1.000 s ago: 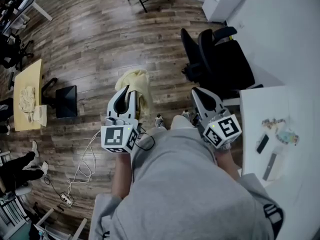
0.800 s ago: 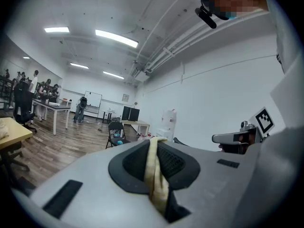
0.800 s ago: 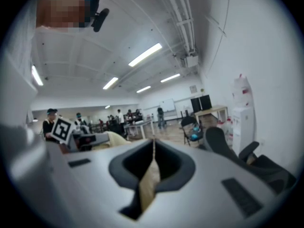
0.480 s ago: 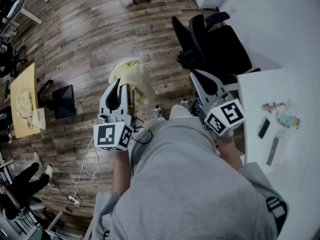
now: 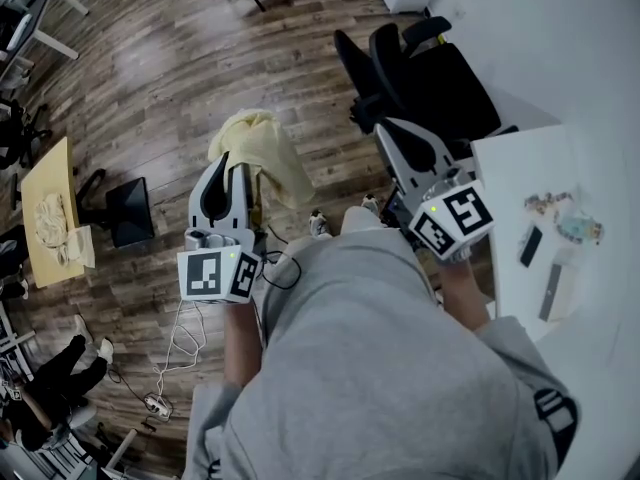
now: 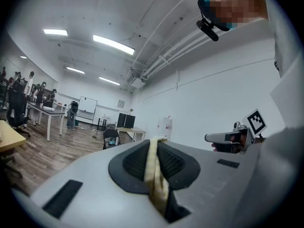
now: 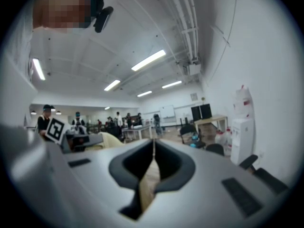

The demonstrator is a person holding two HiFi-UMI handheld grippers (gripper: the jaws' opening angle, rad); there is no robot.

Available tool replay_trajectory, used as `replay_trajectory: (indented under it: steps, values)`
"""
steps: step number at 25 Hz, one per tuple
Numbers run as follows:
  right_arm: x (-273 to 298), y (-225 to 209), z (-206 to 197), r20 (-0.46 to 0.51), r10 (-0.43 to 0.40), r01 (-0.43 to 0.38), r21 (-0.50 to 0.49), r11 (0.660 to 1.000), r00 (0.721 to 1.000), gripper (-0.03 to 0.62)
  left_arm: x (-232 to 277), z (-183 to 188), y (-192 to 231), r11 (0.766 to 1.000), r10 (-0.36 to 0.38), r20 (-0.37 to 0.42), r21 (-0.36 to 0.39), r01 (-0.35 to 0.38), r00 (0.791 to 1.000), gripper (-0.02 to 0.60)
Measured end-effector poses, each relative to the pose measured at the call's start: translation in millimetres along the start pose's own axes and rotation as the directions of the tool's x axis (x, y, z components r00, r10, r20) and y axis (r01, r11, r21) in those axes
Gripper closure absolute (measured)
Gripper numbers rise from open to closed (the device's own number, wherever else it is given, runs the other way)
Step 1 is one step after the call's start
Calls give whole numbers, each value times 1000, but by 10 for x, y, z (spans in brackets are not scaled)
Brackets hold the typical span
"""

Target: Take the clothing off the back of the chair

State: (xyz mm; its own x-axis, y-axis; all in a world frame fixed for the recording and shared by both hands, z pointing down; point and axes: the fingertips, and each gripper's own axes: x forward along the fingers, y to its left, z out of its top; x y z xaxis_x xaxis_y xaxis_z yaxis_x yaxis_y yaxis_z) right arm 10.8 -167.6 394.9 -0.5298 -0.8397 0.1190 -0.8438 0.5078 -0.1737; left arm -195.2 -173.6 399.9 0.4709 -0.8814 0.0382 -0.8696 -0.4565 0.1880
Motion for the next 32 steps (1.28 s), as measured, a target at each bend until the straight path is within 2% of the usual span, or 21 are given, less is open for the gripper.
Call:
replay_trajectory:
  steps: [9,20,32]
  values:
    - [39,37,112,18,20,-20,-20,1000,1000,559,-14,308,-58,1000,-5,66,30,3,998,518]
    - [28,76,110,17,49,-48,-40,998,999,560,20,306,-35,1000,-2,67,27,0,998,518]
    - [-110,9,43,4,32,-31,-32,999,999,560,57,351,-260,997,-74,97,18,73,993,518]
